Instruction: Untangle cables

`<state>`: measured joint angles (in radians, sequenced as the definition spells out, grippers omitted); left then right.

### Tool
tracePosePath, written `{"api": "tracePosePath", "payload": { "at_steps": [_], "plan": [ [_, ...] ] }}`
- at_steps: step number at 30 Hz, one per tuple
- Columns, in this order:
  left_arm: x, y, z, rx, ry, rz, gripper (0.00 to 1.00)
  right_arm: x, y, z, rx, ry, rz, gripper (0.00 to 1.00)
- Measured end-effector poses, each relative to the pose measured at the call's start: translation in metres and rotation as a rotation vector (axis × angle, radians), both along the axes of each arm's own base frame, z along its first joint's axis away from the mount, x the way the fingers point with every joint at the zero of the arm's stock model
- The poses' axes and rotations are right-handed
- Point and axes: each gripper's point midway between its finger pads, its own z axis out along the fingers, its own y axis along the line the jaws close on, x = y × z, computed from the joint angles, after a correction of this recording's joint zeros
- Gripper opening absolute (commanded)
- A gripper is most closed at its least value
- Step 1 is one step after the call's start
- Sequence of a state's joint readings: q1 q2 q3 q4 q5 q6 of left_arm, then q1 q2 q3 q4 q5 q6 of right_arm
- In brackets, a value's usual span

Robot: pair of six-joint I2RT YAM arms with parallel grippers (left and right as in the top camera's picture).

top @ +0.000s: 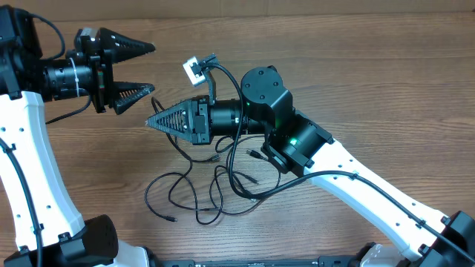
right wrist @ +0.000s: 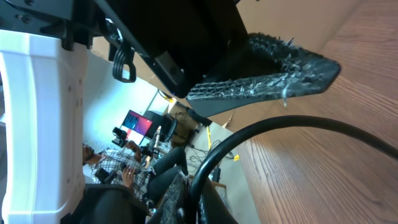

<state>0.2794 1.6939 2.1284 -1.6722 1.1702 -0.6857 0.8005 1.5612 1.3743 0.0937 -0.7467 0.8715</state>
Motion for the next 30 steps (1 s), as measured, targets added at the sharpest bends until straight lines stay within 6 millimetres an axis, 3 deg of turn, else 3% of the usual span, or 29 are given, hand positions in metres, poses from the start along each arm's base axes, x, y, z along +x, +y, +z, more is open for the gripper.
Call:
{"api": "tracePosePath", "payload": {
  "at_steps": [8,18,23,25,30],
  "plan": [
    [-0.002,-0.006,0.000,0.000,0.003,-0.018,0.68,0.006,-0.002,0.000,-0.001,-0.023,-0.023,0.04],
    [0.000,-0.002,-0.007,0.039,0.024,0.001,0.66,0.048,-0.027,0.000,-0.005,-0.048,-0.140,0.04],
    [-0.001,-0.004,-0.004,0.016,0.031,-0.001,0.65,0.041,-0.022,0.000,-0.004,-0.057,-0.120,0.04],
    [-0.001,-0.004,-0.003,0.010,0.030,-0.003,0.60,0.034,-0.017,0.004,0.012,-0.075,-0.103,0.04],
    [-0.004,-0.014,-0.004,0.013,0.035,-0.029,0.59,0.011,-0.004,0.025,0.089,-0.150,-0.044,0.04]
  ]
}}
